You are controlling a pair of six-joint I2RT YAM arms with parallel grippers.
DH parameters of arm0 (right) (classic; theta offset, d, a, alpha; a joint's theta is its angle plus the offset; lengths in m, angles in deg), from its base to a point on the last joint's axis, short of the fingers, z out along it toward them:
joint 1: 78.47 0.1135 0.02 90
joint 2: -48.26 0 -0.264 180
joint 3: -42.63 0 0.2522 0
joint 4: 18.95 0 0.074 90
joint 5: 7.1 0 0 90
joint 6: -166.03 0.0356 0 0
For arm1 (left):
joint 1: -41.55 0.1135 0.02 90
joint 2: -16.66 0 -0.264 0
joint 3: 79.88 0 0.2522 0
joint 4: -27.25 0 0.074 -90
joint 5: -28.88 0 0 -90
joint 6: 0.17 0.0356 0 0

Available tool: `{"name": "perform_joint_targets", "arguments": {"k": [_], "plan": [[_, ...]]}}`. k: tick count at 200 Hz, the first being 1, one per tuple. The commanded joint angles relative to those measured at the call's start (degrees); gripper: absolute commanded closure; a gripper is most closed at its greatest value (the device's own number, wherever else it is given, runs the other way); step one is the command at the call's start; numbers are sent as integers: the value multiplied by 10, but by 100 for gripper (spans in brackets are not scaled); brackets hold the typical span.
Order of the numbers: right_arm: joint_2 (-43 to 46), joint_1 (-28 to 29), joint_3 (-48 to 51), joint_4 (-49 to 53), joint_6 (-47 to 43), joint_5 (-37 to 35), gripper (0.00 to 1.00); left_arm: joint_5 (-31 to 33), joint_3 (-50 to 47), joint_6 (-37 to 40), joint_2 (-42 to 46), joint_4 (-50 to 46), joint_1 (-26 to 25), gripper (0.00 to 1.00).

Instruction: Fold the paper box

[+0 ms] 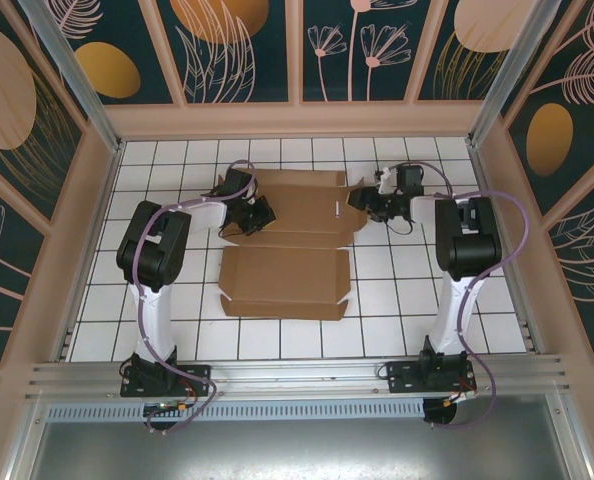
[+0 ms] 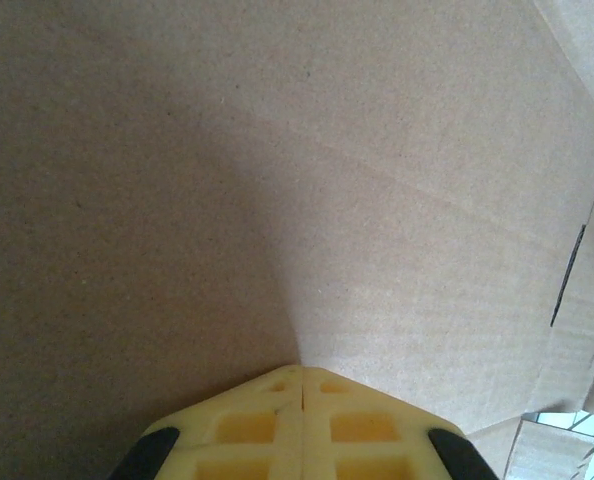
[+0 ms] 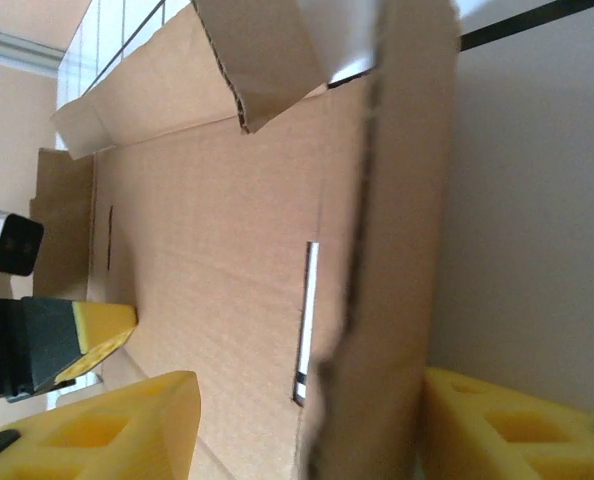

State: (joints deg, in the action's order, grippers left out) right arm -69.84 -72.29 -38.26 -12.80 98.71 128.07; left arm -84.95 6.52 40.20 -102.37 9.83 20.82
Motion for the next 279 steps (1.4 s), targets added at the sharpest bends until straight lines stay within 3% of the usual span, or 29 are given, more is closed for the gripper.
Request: {"name": "perform_joint_targets", "arguments": {"k": [1, 31, 47, 69, 108, 146, 171, 203, 241, 279], "plan": [[-29, 29, -1, -16, 34, 52, 43, -10, -14, -10, -19, 7, 3, 94], [-13, 31, 7, -31, 42, 32, 52, -13, -22, -14, -16, 15, 3, 94], [11, 30, 8, -11, 25, -7, 64, -15, -29, -20, -13, 21, 3, 94], [38, 32, 0, 26, 0, -54, 72, -18, -42, -31, -9, 33, 3, 95], [71, 56, -29, 92, -39, -144, 84, -16, -51, -37, -3, 38, 3, 96], [75, 107, -89, 167, -59, -243, 88, -17, -54, -43, 3, 45, 0, 96], [53, 151, -145, 224, -68, -328, 85, -20, -57, -49, 1, 50, -3, 97], [14, 217, -209, 269, -69, -429, 65, -22, -59, -53, 0, 54, -5, 97], [-43, 263, -268, 295, -70, -458, 60, -24, -60, -55, -2, 56, -6, 98], [-79, 273, -313, 320, -75, -481, 48, -22, -58, -53, 1, 53, -5, 98]]}}
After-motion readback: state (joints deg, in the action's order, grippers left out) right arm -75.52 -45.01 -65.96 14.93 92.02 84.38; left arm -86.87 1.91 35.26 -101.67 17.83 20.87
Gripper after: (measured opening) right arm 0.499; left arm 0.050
